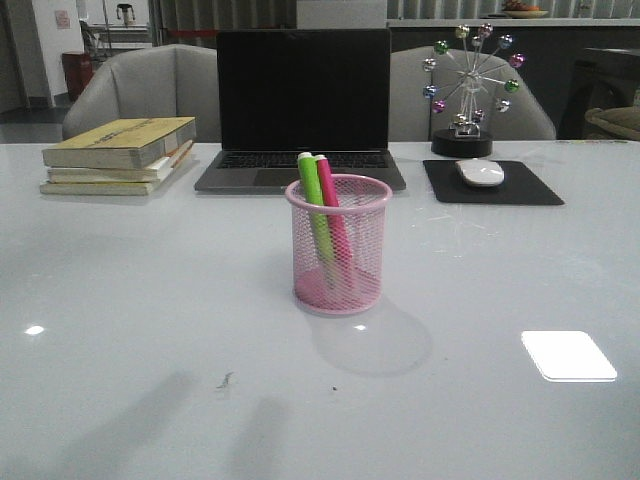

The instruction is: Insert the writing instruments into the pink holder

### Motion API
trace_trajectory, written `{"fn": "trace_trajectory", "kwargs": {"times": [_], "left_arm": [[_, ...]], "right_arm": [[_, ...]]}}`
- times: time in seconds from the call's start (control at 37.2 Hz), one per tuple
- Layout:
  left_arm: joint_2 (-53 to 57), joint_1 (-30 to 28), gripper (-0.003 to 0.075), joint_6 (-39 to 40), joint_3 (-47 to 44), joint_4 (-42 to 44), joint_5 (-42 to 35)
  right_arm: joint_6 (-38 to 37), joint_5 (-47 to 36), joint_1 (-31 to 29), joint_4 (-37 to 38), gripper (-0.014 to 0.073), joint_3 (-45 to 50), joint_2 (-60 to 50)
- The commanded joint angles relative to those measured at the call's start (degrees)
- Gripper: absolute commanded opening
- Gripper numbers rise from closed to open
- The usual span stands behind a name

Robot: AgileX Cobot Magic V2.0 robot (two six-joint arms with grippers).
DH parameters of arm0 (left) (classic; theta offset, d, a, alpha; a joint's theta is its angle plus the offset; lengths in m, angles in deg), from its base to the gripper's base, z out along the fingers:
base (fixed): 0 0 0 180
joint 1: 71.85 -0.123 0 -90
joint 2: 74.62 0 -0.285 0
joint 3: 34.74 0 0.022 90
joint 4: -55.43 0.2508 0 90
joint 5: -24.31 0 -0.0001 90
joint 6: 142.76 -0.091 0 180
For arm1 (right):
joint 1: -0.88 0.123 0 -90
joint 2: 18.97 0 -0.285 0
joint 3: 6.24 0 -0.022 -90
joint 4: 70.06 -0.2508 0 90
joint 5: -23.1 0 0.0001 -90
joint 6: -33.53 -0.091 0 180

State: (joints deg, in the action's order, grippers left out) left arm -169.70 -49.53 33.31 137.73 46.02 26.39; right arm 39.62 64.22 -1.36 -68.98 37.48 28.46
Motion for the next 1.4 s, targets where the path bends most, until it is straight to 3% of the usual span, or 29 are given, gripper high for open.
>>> {"fn": "trace_trajectory", "kwargs": {"times": [0.0, 0.16, 0.43, 0.83, 1.29, 1.37], "left_arm": [[6.13, -3.95, 0.0479, 0.06, 1.50, 0.17, 1.14], [12.71, -11.55, 0.0452, 0.06, 0.15, 0.71, 13.64], [25.29, -20.39, 0.0417, 0.06, -12.27, 1.14, 14.47], [44.55, -20.87, 0.0417, 0.06, -29.90, 1.26, 13.80], [52.72, -20.87, 0.0417, 0.06, -34.85, 2.36, 18.57], [52.72, -20.87, 0.0417, 0.06, -34.85, 2.36, 18.35]], "right_arm": [[0.37, -4.31, -0.47, 0.82, 0.0388, -1.62, -0.27], [0.37, -5.25, -0.47, 0.77, 0.0388, -1.62, -0.27], [0.37, -5.57, -0.47, 0.77, 0.0388, -1.62, -0.27], [0.37, -5.50, -0.16, 0.77, 0.0388, -1.62, -0.27], [0.37, -5.50, -0.16, 0.77, 0.0379, -1.62, -0.27], [0.37, -5.45, -0.16, 0.77, 0.0335, -1.62, -0.27]]}}
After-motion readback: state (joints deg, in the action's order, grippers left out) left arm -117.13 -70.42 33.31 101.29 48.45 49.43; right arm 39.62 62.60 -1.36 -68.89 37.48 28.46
